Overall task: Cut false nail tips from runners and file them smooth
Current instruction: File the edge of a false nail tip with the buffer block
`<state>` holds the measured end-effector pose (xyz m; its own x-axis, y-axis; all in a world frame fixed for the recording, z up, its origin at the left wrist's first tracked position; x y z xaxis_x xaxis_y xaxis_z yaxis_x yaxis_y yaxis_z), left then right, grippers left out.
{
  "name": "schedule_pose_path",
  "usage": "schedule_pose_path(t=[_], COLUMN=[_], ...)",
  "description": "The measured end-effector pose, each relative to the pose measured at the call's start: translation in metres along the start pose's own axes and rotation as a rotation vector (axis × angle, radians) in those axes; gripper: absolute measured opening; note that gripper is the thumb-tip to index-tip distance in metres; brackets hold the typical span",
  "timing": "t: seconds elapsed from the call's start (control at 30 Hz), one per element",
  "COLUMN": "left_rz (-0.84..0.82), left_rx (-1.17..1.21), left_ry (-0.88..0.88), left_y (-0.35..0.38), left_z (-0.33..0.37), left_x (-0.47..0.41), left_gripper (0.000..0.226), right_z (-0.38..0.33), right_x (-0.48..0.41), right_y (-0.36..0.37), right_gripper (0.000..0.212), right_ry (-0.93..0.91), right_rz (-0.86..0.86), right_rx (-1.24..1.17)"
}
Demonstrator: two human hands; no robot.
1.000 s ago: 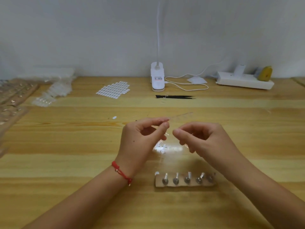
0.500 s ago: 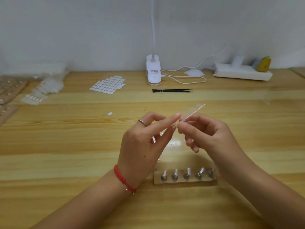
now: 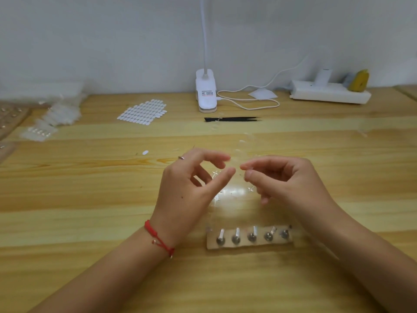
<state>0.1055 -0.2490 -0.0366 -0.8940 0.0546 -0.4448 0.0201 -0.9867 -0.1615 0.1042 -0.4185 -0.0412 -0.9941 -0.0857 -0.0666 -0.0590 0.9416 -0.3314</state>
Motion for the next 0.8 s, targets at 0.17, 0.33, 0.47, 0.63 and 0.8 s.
schedule_pose_path(t=[0.17, 0.33, 0.47, 0.63, 0.8], left_rz=[-0.051, -0.132, -0.165, -0.106, -0.129], left_rx=[0.193, 0.256, 0.255, 0.275, 0.28], left_ry=[-0.26, -0.415, -0.459, -0.431, -0.409], left_y=[0.006, 0.01, 0.01, 0.006, 0.007], left_z=[-0.015, -0.022, -0.023, -0.024, -0.022], left_x=[0.0, 0.0, 0.0, 0.0, 0.0], left_gripper=[0.021, 0.024, 0.026, 0.019, 0.019], right_z=[0.002, 0.005, 0.007, 0.008, 0.008], right_x=[-0.003, -0.006, -0.008, -0.008, -0.007], right_y=[-0.004, -0.003, -0.004, -0.004, -0.007], right_gripper=[0.012, 0.014, 0.031, 0.04, 0.042], right_ry=[-0.054, -0.022, -0.018, -0.043, -0.033], right_rz=[0.035, -0.005, -0.024, -0.031, -0.022], right_rx=[0.066, 0.02, -0.069, -0.091, -0.103])
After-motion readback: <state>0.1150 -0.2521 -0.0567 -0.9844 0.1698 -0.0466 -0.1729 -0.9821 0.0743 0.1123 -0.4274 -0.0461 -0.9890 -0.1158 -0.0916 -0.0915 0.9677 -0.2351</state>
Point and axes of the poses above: each hand's wrist, its own x-axis away from the middle knuckle, its own y-axis out of the palm, z = x × y, the point moved 6 cm from there along -x, towards the middle knuckle, and after that the axes turned 10 degrees about x, right-handed, at the moved point
